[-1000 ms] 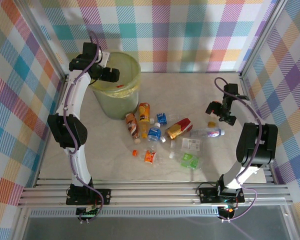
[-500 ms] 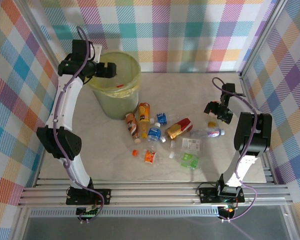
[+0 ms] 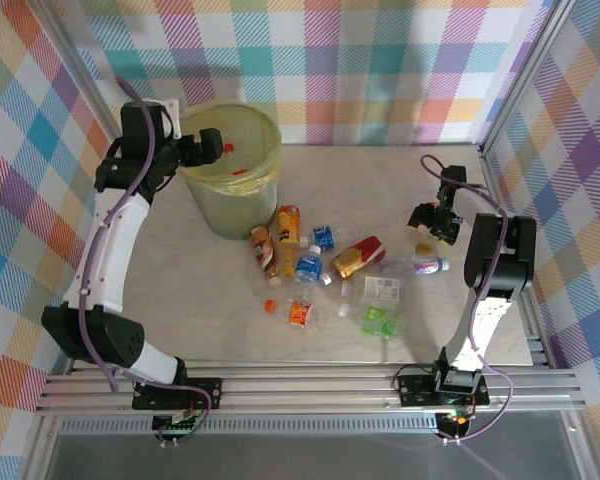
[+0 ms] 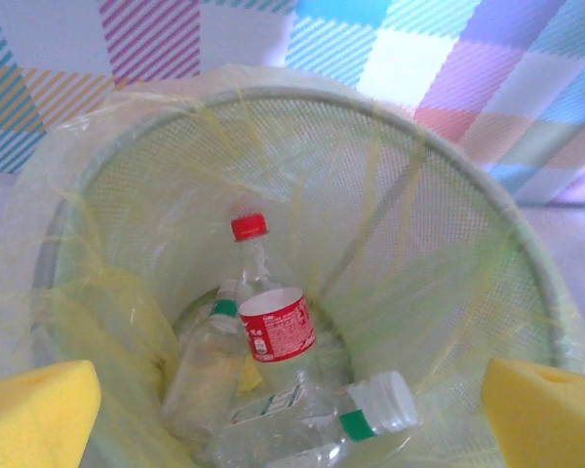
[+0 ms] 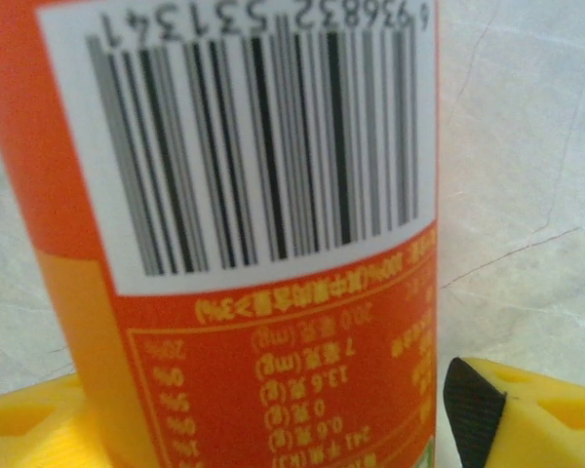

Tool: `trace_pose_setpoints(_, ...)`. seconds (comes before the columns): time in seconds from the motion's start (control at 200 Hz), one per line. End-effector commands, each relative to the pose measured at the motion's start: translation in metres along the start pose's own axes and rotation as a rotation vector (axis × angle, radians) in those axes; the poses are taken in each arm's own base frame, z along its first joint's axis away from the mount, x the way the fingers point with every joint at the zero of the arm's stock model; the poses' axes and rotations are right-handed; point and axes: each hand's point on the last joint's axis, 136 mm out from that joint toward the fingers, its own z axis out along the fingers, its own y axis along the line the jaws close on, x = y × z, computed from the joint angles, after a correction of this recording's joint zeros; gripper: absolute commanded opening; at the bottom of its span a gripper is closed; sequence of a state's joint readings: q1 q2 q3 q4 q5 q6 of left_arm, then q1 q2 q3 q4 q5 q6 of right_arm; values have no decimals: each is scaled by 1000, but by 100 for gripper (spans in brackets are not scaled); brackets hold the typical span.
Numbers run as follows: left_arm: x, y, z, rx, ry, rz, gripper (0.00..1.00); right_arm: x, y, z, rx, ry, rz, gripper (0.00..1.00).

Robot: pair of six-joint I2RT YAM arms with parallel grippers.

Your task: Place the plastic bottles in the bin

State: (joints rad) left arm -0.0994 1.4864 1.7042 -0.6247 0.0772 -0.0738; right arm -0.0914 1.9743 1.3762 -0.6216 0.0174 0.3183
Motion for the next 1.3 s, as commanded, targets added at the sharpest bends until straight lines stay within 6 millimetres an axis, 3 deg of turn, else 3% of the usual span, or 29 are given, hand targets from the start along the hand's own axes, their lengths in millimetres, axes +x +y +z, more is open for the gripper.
trace_pose_setpoints(0.0,-19,1,-24,5,-127,-104,100,-3,-1,3,3,9,-11,78)
trace_pose_setpoints(0.22,1,-2,-35,60,-158,-249,100,-5,2,7,-9,4,-32,58)
trace_pose_setpoints(0.395,15,1,-40,61,-160,-310,100,-19,7,-5,-17,-56,-77,47)
trace_pose_setpoints(0.555,20,0,-48,72,-163,-331,100,-43,19,-40,-47,-151,-115,39)
trace_pose_setpoints(0.765,28,-5,-54,118,-168,-369,100,-60,63,-113,-144,-312,-199,36)
trace_pose_setpoints(0.965,36,-15,-57,184,-166,-393,100,-44,121,-176,-325,-410,-301,36)
trace_pose_setpoints(0.98,30,-18,-59,203,-191,-392,100,-42,125,-180,-344,-413,-307,36)
trace_pose_setpoints(1.295,54,-50,-46,299,-123,-378,100,18,199,-232,-628,-425,-444,35)
